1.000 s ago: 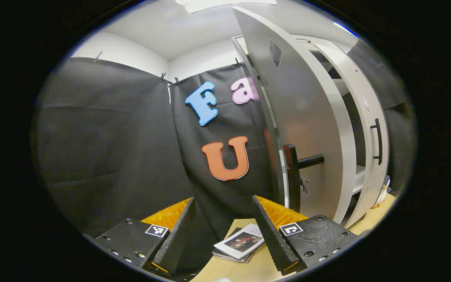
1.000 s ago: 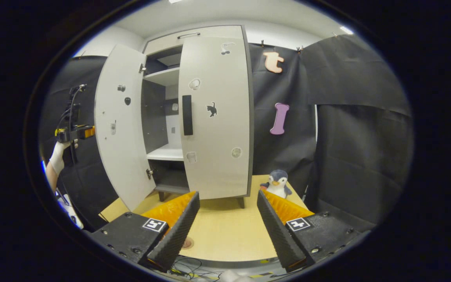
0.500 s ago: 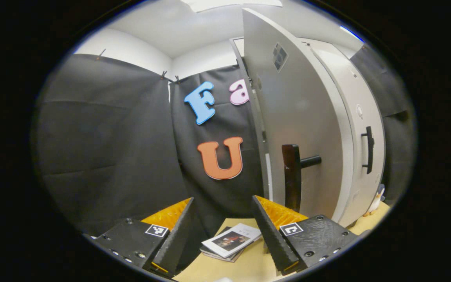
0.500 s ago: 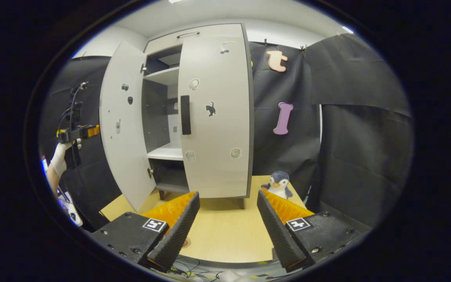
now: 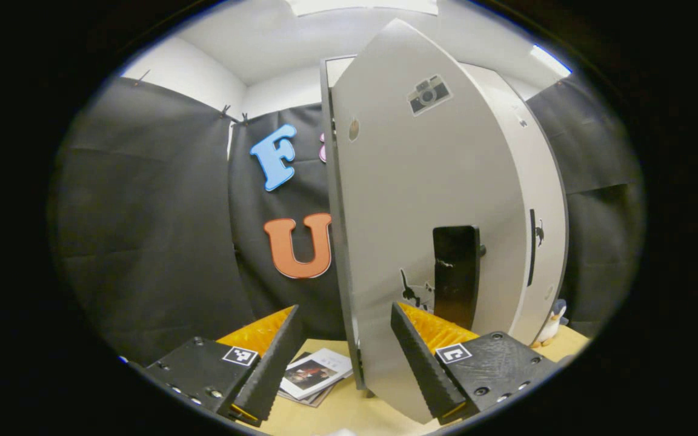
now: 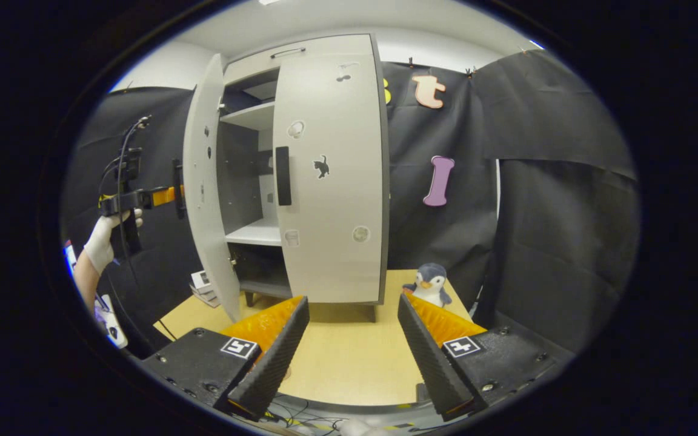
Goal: Grasp the bottle in the cabinet with the left hand and place it on the coaster, then close the right door with the right hand and the left door with the left hand.
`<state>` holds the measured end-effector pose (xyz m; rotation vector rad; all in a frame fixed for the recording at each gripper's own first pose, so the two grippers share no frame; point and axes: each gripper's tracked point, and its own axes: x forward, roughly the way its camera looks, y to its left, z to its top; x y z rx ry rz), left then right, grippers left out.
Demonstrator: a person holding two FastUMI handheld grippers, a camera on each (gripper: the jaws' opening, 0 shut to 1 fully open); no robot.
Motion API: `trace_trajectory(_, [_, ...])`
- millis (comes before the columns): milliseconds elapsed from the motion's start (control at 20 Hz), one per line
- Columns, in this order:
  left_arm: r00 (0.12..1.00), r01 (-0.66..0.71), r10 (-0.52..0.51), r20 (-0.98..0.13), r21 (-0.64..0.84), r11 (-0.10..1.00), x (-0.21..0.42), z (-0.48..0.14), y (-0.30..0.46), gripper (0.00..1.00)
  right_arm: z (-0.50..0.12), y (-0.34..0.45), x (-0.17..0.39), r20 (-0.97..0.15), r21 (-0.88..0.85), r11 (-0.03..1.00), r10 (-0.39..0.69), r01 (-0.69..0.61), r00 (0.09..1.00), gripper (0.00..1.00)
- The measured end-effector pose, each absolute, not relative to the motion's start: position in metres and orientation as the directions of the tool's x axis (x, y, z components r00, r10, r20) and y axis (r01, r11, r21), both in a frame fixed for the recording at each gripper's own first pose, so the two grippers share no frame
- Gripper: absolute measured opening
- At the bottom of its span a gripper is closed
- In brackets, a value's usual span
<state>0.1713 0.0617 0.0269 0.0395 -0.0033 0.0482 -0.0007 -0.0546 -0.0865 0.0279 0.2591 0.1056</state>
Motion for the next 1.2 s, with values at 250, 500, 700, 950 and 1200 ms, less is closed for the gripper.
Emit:
trace_trajectory(250, [1.0, -0.02, 0.019, 0.016, 0.063, 0.998, 0.175, 0.031, 0.043, 0.97, -0.077, -0.064, -0.004, -0.233, 0.049, 0.996, 0.081, -0.071, 0.969, 0.96])
trace_trajectory(500, [1.0, 0.004, -0.005, 0.015, 0.079, 0.997, 0.161, 0.028, 0.03, 0.97, -0.075, -0.066, -0.004, -0.224, 0.04, 0.998, 0.058, -0.05, 0.973, 0.96])
trace_trajectory(700, [0.998, 0.058, -0.059, 0.009, 0.06, 0.996, 0.137, 0.027, 0.011, 0.97, -0.073, -0.057, 0.0, -0.22, 0.021, 0.998, 0.058, -0.055, 0.974, 0.96])
trace_trajectory(950, [0.997, 0.077, -0.077, -0.02, 0.032, 0.997, 0.097, 0.019, -0.008, 0.97, -0.062, -0.043, 0.008, -0.186, 0.014, 0.999, 0.052, -0.05, 0.981, 0.96])
trace_trajectory(1200, [0.997, 0.057, -0.056, -0.043, 0.019, 0.998, 0.054, -0.008, -0.009, 0.97, -0.053, -0.033, 0.014, -0.142, 0.004, 0.999, 0.034, -0.034, 0.989, 0.96])
